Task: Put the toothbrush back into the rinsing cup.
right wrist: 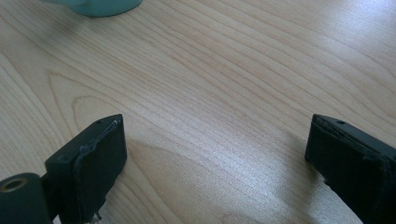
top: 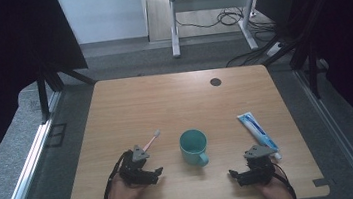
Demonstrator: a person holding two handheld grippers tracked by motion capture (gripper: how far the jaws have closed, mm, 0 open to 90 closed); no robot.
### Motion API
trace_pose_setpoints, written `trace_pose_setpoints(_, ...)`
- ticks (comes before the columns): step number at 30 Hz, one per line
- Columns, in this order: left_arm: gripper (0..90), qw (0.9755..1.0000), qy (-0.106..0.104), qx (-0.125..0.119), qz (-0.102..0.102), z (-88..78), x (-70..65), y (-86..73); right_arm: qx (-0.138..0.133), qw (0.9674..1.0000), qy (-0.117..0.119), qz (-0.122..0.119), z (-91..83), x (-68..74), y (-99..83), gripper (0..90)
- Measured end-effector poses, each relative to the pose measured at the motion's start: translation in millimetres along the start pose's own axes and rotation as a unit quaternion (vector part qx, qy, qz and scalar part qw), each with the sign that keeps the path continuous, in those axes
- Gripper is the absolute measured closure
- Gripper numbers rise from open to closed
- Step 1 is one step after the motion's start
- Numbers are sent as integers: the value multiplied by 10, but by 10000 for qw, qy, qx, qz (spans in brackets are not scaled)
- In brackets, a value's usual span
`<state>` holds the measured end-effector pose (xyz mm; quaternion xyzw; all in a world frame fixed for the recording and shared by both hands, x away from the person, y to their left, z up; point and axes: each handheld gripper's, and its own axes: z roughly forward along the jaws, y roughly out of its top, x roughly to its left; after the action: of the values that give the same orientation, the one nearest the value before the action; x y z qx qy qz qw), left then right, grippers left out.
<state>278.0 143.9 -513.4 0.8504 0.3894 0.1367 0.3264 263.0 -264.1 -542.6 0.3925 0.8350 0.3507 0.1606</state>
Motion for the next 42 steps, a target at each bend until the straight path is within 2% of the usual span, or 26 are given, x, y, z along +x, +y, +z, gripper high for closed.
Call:
trace_pose_setpoints(1, 149, 10000, 0, 0, 0, 0, 0, 0, 0, 10000, 0, 0, 0, 0, 0, 51)
trace_pose_setpoints(10, 160, 9996, 243, -13, -140, -95, 275, -75, -2, 10000, -4, 3, 0, 1, 0, 51)
trace_pose_setpoints(18, 179, 9993, 287, -2, -256, -106, 417, -172, -5, 10000, -4, 2, 1, 0, 0, 51)
trace_pose_setpoints(23, 205, 9991, 298, 60, -309, -108, 460, -188, -7, 10000, -3, 4, 1, 1, 0, 51)
trace_pose_setpoints(25, 220, 9990, 304, 131, -301, -110, 479, -174, -8, 10000, -3, 5, 1, 1, 0, 51)
trace_pose_setpoints(28, 238, 9984, 300, 423, -206, -106, 507, -113, -9, 10000, -6, 11, 1, 2, 0, 51)
trace_pose_setpoints(29, 240, 9984, 300, 423, -206, -106, 507, -113, -9, 10000, -6, 11, 1, 2, 0, 51)
trace_pose_setpoints(30, 242, 9977, 292, 590, -182, -97, 521, -79, -8, 10000, -6, 10, 1, 2, 0, 51)
trace_pose_setpoints(32, 247, 9972, 261, 678, -152, -93, 531, -63, -2, 10000, 1, 5, 0, 1, 0, 51)
trace_pose_setpoints(33, 255, 9962, 241, 832, -126, -82, 546, -36, -8, 10000, -6, 7, 2, 2, 0, 51)
trace_pose_setpoints(39, 292, 9936, 165, 1111, -151, -56, 560, 21, -5, 10000, -2, 5, 1, 1, 0, 51)
trace_pose_setpoints(42, 298, 9906, 104, 1356, -133, -35, 571, 77, -6, 10000, -2, 7, 1, 1, 0, 51)
